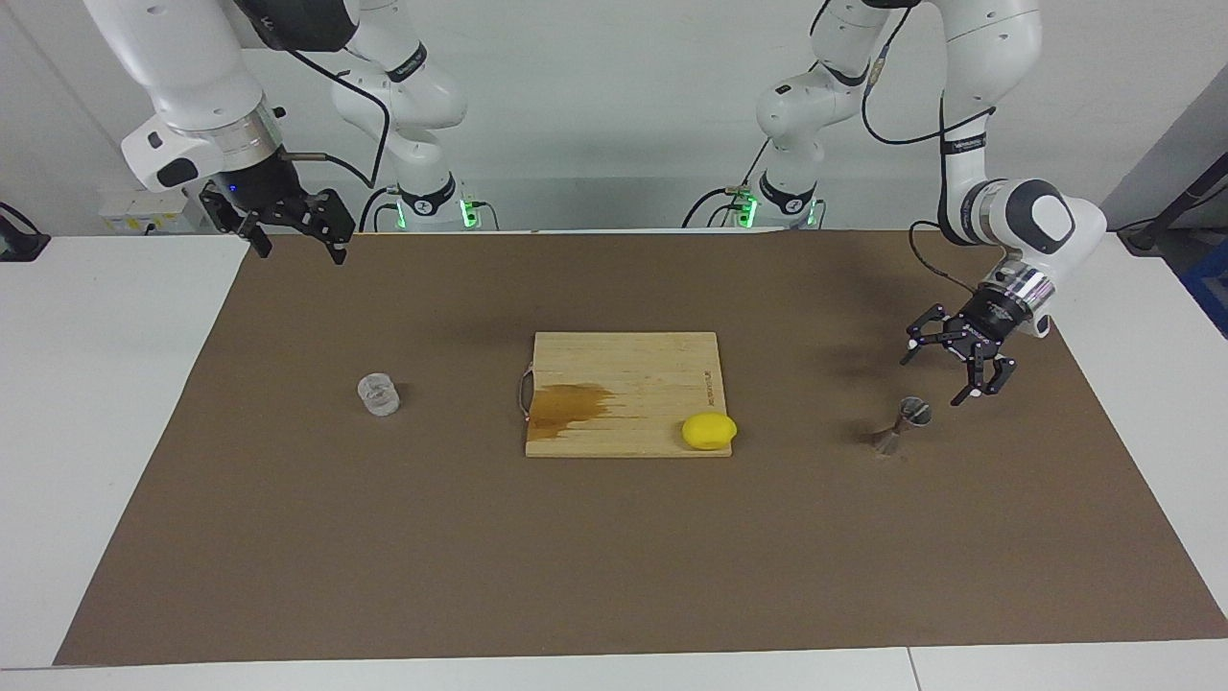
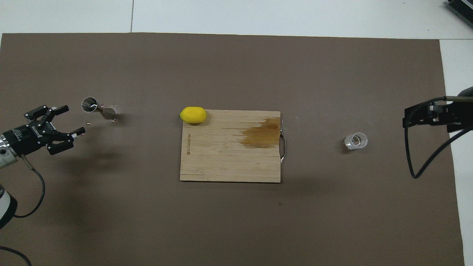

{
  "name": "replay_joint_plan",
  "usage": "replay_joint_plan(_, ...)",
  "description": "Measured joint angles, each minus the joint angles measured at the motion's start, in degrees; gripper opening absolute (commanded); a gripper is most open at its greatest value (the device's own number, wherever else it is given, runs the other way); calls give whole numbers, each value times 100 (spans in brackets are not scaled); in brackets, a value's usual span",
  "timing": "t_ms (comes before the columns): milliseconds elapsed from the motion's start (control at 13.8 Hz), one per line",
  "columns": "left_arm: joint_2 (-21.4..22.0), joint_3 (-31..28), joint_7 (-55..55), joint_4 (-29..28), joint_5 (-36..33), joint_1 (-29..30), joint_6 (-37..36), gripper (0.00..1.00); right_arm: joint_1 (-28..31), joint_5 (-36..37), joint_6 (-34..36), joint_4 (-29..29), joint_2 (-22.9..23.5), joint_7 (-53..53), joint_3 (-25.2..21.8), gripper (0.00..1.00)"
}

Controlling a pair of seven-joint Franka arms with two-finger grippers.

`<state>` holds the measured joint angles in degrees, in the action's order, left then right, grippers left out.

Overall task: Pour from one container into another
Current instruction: 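Reach the left gripper toward the small metal cup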

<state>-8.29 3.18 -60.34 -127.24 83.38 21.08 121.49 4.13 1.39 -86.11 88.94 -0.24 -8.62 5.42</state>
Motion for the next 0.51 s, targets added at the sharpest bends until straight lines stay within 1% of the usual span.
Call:
replay_joint_plan(217, -125, 24, 260, 1, 538, -184, 192, 99, 0, 0, 0, 0, 0, 0, 0, 100)
replay_joint_plan(361, -183, 33, 388, 1, 673, -307, 287, 96, 0, 0, 0, 0, 0, 0, 0, 100)
replay_joint_plan(506, -207, 33, 449, 7, 709, -347, 320, 91, 0, 0, 0, 0, 0, 0, 0, 100)
